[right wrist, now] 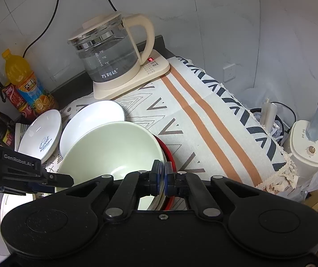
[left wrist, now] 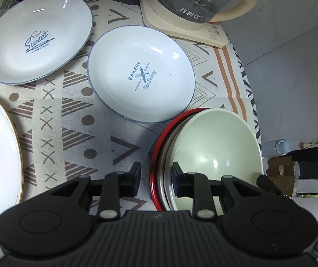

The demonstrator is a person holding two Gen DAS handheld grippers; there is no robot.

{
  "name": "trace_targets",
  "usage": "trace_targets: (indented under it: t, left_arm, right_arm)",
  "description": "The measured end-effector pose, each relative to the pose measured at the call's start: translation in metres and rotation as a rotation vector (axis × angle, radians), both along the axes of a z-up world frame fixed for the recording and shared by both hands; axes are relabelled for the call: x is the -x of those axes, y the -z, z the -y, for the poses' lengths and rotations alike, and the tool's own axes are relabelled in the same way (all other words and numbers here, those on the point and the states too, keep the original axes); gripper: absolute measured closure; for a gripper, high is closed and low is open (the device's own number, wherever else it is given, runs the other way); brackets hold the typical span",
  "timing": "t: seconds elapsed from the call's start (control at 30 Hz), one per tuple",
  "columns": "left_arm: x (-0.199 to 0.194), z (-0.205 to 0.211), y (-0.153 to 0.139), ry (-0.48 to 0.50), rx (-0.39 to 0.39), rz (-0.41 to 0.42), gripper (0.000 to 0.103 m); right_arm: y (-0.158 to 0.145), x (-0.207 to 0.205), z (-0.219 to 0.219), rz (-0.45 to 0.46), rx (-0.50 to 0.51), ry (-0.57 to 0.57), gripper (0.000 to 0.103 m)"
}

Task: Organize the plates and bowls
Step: 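Lower the smaller bowl onto the stack and open both grippers, then withdraw both grippers from the bowl stack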

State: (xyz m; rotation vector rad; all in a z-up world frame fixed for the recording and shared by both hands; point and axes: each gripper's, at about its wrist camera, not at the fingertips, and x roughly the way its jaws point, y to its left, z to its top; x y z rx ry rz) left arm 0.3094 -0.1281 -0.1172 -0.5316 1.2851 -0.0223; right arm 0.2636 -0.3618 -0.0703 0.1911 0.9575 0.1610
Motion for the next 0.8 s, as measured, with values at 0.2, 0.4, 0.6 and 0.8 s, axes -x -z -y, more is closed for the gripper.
trace_targets:
  t: [0.2, 0.4, 0.6, 0.8]
  left_arm:
    - [0.007, -0.003, -0.011, 0.003, -0.004, 0.028, 0.077]
    - [0.021, -0.011, -0.027, -0.004, -0.055, 0.068, 0.054]
    - [0.041, -0.024, -0.037, -0.004, -0.100, 0.096, 0.038]
    - [0.069, -0.048, -0.035, -0.034, -0.106, 0.083, 0.031]
  right_arm:
    - [-0.011, 0.002, -0.002, 0.011, -0.013, 0.007, 0.097]
    - [-0.023, 0.008, -0.017, 0.025, -0.030, -0.042, 0.073]
    - [-0.028, 0.017, -0.042, 0.023, -0.051, -0.097, 0.056]
    - [-0.028, 0.030, -0.070, 0.016, -0.054, -0.155, 0.045]
